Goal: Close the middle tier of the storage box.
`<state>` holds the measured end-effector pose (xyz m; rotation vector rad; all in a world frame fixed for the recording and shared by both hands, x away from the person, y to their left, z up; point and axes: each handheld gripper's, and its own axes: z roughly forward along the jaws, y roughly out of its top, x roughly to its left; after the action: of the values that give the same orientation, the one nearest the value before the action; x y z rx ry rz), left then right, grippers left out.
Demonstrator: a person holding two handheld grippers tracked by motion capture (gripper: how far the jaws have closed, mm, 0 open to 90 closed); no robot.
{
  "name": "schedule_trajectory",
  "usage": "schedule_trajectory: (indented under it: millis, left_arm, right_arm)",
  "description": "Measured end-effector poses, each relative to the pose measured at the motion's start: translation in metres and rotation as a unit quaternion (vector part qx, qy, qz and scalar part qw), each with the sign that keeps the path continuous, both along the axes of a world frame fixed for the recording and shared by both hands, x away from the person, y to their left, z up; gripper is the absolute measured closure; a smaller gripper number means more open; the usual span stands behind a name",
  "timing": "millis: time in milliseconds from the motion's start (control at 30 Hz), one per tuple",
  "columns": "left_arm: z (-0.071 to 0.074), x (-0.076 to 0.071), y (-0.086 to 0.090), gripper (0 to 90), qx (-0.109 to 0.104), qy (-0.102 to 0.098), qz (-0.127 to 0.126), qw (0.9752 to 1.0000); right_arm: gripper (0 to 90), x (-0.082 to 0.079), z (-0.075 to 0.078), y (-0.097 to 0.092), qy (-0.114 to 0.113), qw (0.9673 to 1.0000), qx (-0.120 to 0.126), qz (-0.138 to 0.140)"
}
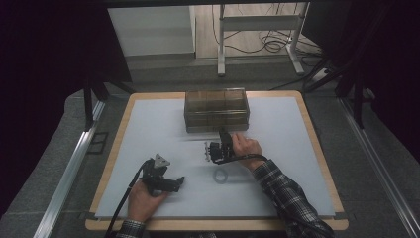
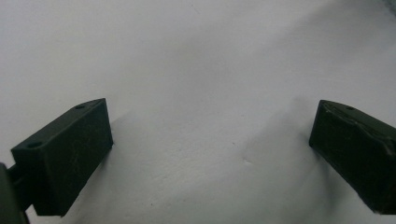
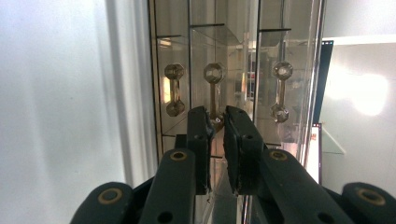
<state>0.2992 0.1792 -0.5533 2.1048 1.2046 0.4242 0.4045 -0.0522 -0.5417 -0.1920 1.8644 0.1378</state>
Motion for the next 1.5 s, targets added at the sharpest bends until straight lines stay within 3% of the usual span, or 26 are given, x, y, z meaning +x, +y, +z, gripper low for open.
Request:
schedule_trajectory:
  millis: [533,1000,1300,1500]
  left_arm:
    - [0.000,0.000,0.000,0.0,0.000,0.000,0.000,1.0000]
    - [0.000,0.000,0.000,0.0,0.000,0.000,0.000,1.0000]
    - [0.000,0.000,0.000,0.0,-0.002,-0.001,0.002,1.0000]
    - [0.000,0.000,0.000,0.0,0.000,0.000,0.000,1.0000]
  right_arm:
    - [77.6,-0.002,0.002,-0.002,0.005,0.9999,0.009,0.003]
    - [74.2,-0.005,0.012,-0.008,0.046,0.9979,0.045,0.004]
    - [71.9,-0.003,0.019,-0.016,0.087,0.9928,0.082,0.002]
    - [69.8,-0.001,0.024,-0.021,0.122,0.9860,0.113,0.000]
